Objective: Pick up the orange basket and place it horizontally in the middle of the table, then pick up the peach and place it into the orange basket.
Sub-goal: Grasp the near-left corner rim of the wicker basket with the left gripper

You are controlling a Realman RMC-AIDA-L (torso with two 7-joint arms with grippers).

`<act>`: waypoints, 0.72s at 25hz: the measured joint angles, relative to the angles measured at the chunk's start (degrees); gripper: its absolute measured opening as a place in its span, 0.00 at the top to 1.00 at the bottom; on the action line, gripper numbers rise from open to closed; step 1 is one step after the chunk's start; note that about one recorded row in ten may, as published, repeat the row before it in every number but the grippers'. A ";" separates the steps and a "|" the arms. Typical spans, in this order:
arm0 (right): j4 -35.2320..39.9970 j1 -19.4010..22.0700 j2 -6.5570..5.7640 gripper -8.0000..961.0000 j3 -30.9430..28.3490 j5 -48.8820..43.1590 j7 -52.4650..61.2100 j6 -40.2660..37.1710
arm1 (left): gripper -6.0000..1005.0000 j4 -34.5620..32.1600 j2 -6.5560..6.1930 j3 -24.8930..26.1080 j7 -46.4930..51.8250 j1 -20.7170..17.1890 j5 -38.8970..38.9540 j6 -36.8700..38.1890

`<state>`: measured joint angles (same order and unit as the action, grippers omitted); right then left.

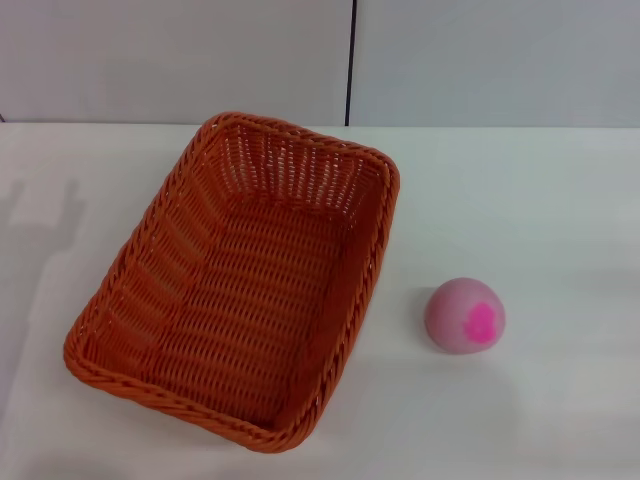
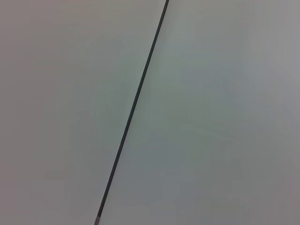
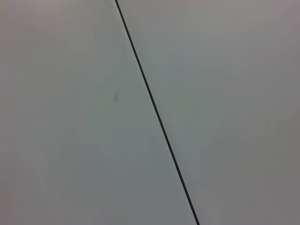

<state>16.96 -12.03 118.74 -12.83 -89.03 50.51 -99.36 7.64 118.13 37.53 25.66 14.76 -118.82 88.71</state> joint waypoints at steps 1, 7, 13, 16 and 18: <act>0.00 0.00 0.00 0.37 0.00 0.00 0.00 0.02 | 0.28 0.00 0.00 0.00 0.00 0.00 0.00 -0.01; 0.00 -0.01 0.00 0.37 0.00 0.00 0.00 0.14 | 0.28 0.00 0.00 0.00 0.00 0.00 0.00 -0.06; 0.00 -0.09 0.00 0.37 0.00 0.00 0.00 0.18 | 0.28 0.00 0.00 0.00 0.00 0.00 -0.05 -0.12; 0.00 -0.20 -0.03 0.37 0.00 0.00 0.03 0.25 | 0.28 0.00 0.00 0.00 0.00 0.00 -0.08 -0.10; 0.00 -0.20 -0.05 0.37 0.00 0.00 0.03 0.25 | 0.28 0.01 0.00 -0.01 0.00 0.00 -0.14 -0.09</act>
<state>16.96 -12.23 118.69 -12.83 -89.03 50.54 -99.11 7.65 118.13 37.52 25.66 14.77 -118.96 88.61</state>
